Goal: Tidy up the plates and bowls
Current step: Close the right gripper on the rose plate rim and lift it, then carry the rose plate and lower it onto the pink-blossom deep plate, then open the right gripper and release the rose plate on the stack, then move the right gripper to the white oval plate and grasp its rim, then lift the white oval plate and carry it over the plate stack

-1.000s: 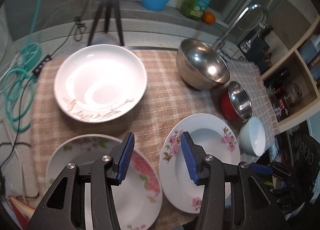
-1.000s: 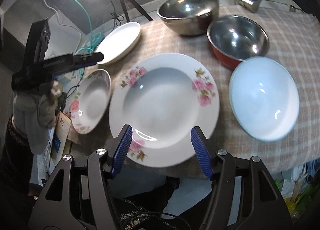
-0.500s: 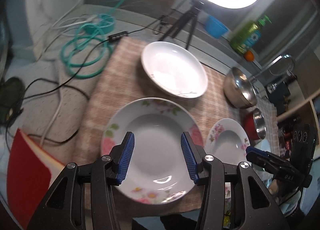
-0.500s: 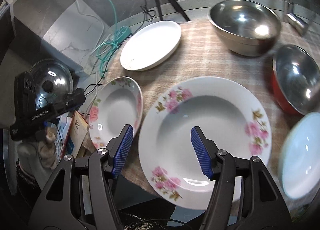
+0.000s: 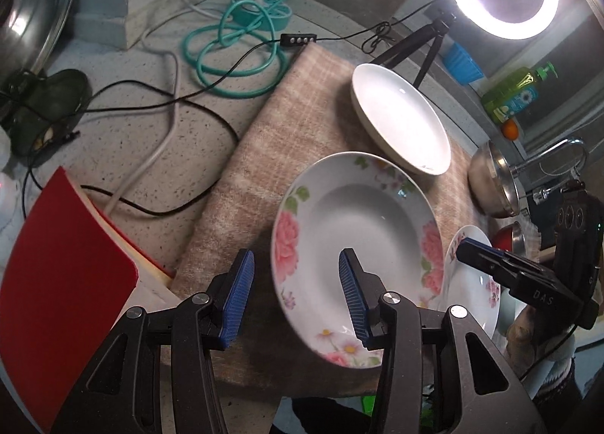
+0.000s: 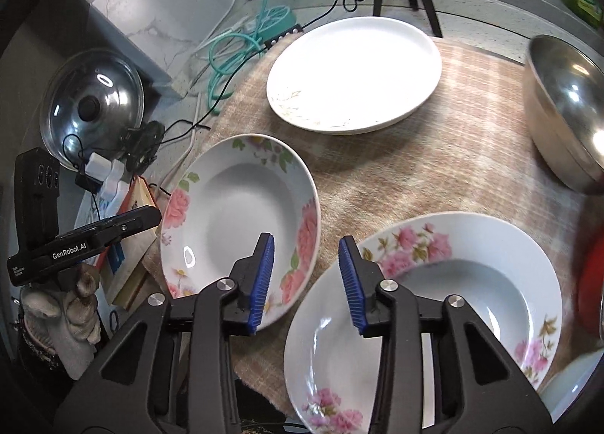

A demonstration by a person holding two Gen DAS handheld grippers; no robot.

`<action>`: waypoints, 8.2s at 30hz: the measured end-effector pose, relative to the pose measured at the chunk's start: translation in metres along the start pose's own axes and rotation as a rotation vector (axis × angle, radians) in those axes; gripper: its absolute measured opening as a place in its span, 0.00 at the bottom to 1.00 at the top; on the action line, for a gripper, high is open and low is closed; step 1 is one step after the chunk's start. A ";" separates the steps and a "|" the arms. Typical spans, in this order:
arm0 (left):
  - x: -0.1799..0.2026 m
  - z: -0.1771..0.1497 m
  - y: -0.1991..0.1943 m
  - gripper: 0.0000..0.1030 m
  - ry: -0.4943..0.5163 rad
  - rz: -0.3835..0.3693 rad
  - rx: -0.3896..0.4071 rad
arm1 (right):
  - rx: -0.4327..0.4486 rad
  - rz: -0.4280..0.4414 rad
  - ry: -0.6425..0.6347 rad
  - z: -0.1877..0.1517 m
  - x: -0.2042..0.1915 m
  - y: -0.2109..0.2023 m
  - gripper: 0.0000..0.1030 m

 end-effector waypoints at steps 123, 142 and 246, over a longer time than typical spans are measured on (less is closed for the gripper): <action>0.186 -0.009 0.066 0.57 0.462 -0.166 -0.130 | 0.149 -0.288 0.283 -0.104 0.086 -0.106 0.65; 0.101 0.080 0.044 0.62 0.308 -0.084 -0.010 | 0.203 -0.113 0.269 0.002 0.060 -0.091 0.79; 0.171 0.007 0.061 0.15 0.532 -0.229 -0.165 | 0.110 -0.166 0.539 -0.110 0.100 -0.094 0.10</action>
Point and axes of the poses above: each gripper's, at about its wrist camera, not at the fingertips, and y roughly the way its jaws point, x to its right, z to its top, the point moved 2 cm from there along y, roughly the way its jaws point, and after that the axes turned 4 degrees about -z, right-handed, at the moved point
